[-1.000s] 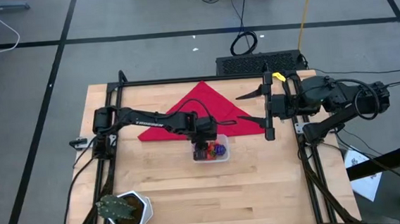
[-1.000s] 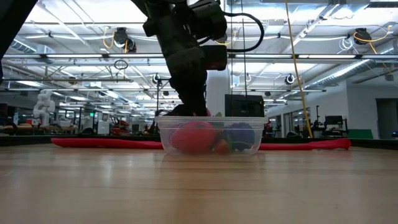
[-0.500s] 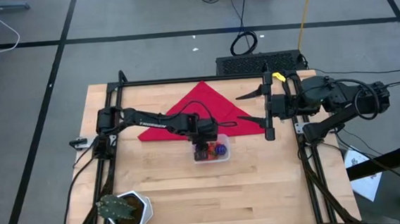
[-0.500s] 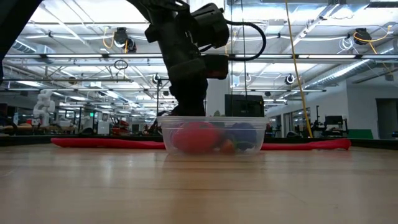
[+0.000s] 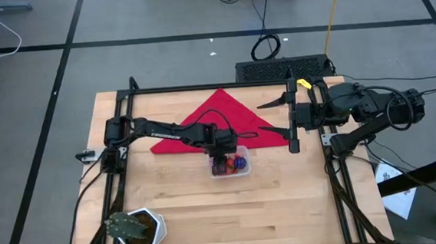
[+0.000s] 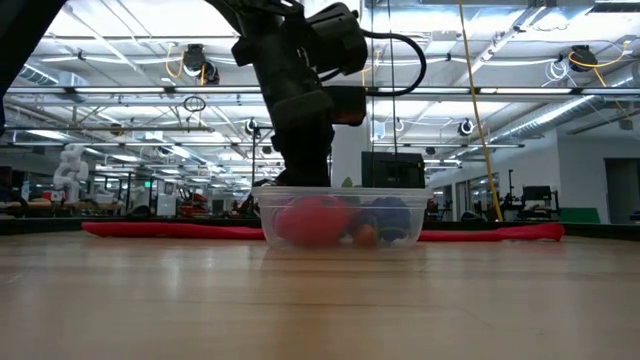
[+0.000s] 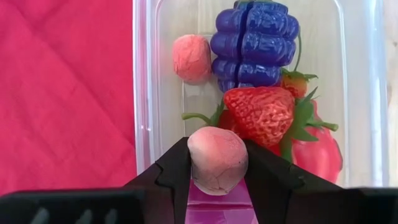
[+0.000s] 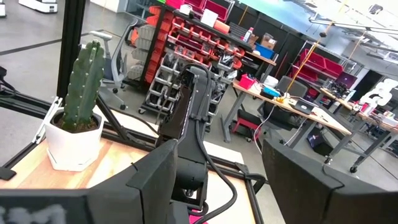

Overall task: Pick and placing Produce into tupperware
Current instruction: Put the pink peach in the transparent bin

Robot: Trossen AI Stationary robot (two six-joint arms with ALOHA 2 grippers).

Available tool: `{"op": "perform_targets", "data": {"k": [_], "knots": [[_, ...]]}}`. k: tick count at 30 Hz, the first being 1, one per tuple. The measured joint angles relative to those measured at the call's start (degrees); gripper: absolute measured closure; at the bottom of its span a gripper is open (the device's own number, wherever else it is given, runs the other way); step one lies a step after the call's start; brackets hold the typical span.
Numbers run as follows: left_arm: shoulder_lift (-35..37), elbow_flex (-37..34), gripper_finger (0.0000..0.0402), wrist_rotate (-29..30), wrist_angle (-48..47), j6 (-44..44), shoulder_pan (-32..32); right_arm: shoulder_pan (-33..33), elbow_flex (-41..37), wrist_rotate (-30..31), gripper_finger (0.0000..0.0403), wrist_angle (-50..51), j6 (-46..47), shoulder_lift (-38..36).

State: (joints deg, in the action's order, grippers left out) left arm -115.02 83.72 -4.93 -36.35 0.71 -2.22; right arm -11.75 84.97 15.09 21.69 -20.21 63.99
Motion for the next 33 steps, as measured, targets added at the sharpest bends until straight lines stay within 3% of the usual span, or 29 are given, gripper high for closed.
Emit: {"op": "perform_targets", "data": {"k": [33], "knots": [[0.0, 0.0, 0.0272, 0.0, -0.7, 0.5, -0.5, 0.0, 0.0, 0.0, 0.0174, 0.1, 0.0, 0.0]]}}
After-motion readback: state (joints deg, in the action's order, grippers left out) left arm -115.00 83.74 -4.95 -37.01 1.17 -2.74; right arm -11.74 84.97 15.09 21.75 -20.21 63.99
